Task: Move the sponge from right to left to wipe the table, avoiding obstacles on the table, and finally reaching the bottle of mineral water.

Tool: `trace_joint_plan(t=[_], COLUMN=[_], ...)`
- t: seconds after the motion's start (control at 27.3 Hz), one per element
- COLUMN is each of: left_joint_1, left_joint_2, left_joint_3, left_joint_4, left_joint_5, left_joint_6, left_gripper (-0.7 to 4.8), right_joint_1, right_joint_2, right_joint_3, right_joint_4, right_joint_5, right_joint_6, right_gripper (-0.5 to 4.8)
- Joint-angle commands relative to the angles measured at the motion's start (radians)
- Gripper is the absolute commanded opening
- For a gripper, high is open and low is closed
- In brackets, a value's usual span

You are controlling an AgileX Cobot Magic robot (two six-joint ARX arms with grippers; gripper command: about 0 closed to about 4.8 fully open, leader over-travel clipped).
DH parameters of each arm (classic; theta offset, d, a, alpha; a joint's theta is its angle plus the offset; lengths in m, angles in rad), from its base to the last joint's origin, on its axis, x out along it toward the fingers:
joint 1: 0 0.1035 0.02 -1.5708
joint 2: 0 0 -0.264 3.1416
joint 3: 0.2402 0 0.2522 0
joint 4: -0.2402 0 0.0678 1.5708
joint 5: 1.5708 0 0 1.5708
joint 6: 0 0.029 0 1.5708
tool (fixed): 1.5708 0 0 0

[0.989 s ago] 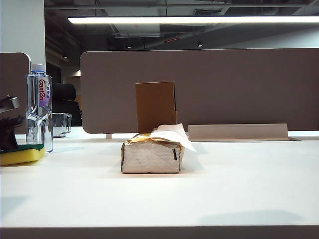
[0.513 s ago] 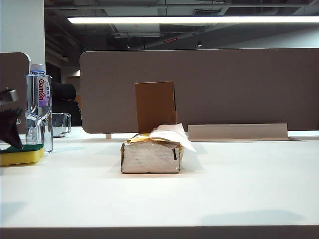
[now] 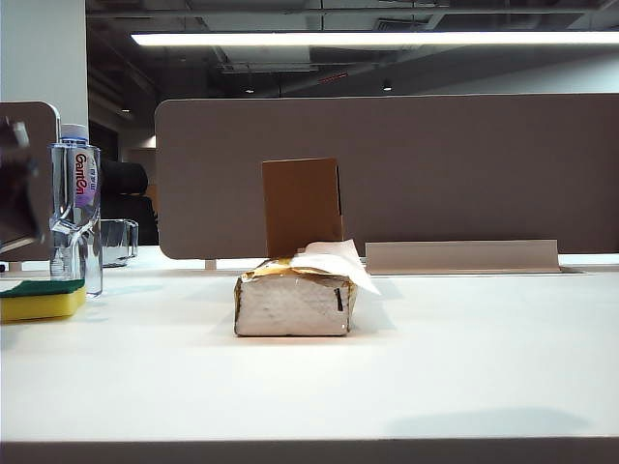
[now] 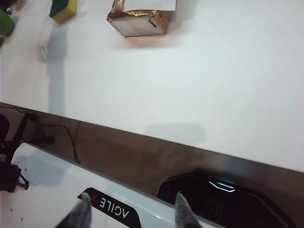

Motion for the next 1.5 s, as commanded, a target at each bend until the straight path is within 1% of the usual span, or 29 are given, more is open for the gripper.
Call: trace_joint_plan(t=[0.04,0.22,0.37,0.55,0.62,0.7,0.73,0.77,0.81,0.88,0.95,1.06,1.24,1.35,1.5], left_joint_1=[0.000,0.000,0.000,-0.001,-0.039,-0.079,-0.121,-0.142,-0.174,-0.201,-0.206,-0.205,-0.205,-0.205,-0.205], left_joint_2=[-0.084,-0.230,-0.348,-0.507,-0.609,-0.647,-0.674,-0.687,-0.710,-0.735,-0.761,-0.806,-0.901,-0.958,-1.027], left_joint_3=[0.003,0.003,0.002,0.002,0.002,0.002,0.002,0.002,0.002,0.002,0.002,0.002,0.002,0.002,0.002], left_joint_4=[-0.031,-0.087,-0.131,-0.211,-0.258,-0.267,-0.274,-0.278,-0.284,-0.290,-0.298,-0.322,-0.386,-0.422,-0.465], left_joint_5=[0.032,0.100,0.138,0.184,0.196,0.199,0.200,0.200,0.199,0.198,0.193,0.178,0.176,0.176,0.176], left_joint_6=[-0.002,-0.005,-0.043,-0.046,-0.089,-0.092,-0.092,-0.091,-0.092,-0.092,-0.110,-0.129,-0.128,-0.128,-0.128], left_gripper=[2.88,2.88,2.88,2.87,2.87,2.87,2.87,2.87,2.87,2.87,2.87,2.87,2.87,2.87,2.87], right_joint_1=[0.001,0.001,0.001,0.001,0.001,0.001,0.001,0.001,0.001,0.000,0.000,0.000,0.001,0.001,0.001], right_joint_2=[-0.001,-0.001,-0.002,-0.003,-0.016,-0.029,-0.047,-0.059,-0.082,-0.105,-0.117,-0.120,-0.120,-0.120,-0.121], right_joint_3=[0.005,0.005,0.005,0.005,0.006,0.006,0.006,0.006,0.006,0.009,0.015,0.032,0.051,0.062,0.069], right_joint_4=[0.014,0.019,0.030,0.047,0.058,0.072,0.088,0.094,0.093,0.090,0.084,0.063,0.053,0.036,-0.006], right_joint_5=[-0.007,-0.007,-0.008,-0.004,0.018,0.032,0.051,0.070,0.114,0.143,0.160,0.220,0.299,0.354,0.389], right_joint_6=[0.004,0.004,0.003,-0.007,-0.019,-0.019,-0.019,-0.019,-0.028,-0.044,-0.045,-0.060,-0.106,-0.153,-0.171], right_gripper=[2.29,2.29,2.29,2.29,2.29,2.29,2.28,2.27,2.09,2.09,2.09,2.10,2.10,2.10,2.10])
